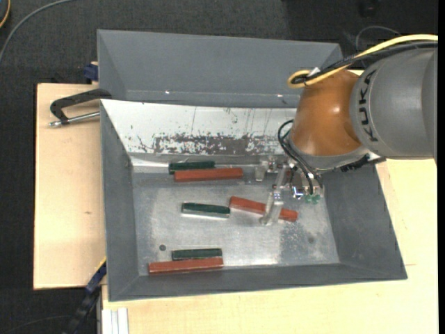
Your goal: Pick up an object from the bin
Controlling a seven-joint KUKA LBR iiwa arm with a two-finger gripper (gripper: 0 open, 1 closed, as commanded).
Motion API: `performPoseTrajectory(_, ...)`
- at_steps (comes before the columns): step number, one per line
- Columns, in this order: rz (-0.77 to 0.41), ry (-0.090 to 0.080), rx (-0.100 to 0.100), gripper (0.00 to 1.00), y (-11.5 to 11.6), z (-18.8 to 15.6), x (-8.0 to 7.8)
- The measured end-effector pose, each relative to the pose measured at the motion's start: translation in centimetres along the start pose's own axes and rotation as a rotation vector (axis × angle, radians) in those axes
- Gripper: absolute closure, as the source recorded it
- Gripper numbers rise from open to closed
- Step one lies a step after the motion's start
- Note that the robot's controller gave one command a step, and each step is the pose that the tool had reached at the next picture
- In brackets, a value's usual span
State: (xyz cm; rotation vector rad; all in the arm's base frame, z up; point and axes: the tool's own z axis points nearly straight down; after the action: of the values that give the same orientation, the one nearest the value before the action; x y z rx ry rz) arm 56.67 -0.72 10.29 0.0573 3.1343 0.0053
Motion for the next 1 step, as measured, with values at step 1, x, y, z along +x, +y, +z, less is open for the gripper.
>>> performPoseTrajectory(1, 0.136, 0.008, 0.003, 0.0, -1.25, 0.21, 1.97)
